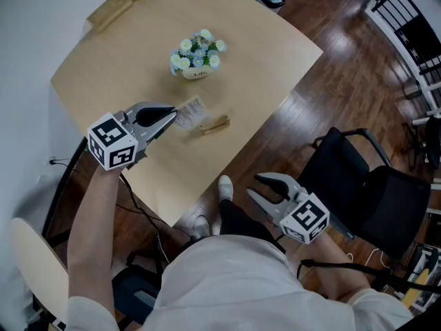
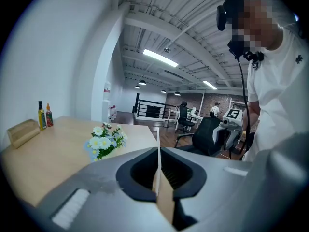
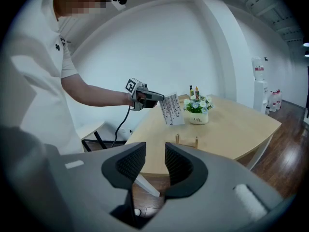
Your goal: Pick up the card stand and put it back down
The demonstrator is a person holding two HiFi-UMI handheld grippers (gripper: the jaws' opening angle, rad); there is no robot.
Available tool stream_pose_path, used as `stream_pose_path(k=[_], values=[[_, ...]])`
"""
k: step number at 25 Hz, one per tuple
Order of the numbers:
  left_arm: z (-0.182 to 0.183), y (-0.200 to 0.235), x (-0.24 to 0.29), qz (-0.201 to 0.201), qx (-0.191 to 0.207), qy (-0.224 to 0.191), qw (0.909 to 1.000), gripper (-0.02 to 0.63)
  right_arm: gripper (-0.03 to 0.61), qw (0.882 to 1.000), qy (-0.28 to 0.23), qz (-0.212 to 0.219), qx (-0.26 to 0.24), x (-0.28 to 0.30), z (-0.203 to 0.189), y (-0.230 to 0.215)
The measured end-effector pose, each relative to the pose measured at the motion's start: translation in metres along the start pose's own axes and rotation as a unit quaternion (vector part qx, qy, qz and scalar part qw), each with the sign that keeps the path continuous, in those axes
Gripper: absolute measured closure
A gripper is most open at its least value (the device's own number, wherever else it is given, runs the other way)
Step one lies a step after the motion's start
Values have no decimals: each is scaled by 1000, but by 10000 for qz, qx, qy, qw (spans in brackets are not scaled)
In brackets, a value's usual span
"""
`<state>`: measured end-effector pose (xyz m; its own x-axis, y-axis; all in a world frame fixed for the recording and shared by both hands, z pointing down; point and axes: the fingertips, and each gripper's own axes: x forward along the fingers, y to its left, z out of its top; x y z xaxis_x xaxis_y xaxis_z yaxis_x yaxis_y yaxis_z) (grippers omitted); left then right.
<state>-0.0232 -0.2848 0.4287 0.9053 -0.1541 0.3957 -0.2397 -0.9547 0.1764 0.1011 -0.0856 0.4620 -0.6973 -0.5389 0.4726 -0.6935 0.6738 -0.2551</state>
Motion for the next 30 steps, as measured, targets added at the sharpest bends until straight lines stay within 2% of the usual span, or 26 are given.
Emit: stream_pose_path(k=[12, 18, 24, 30], values=[[-16, -47, -109, 673, -108, -522, 9963, 597, 448, 9991, -23, 159, -381, 7, 3, 57], [-44, -86, -160, 991, -185, -602, 9931, 597, 448, 9984, -3, 208, -533, 7, -6, 100], [-69, -123, -203, 1159, -253, -679, 9906, 597, 448, 9977, 8, 195, -656, 5, -16, 141], [-78, -159, -236, 1273, -261, -861, 9878, 597, 448, 9968, -30, 119, -789, -3, -19, 172]])
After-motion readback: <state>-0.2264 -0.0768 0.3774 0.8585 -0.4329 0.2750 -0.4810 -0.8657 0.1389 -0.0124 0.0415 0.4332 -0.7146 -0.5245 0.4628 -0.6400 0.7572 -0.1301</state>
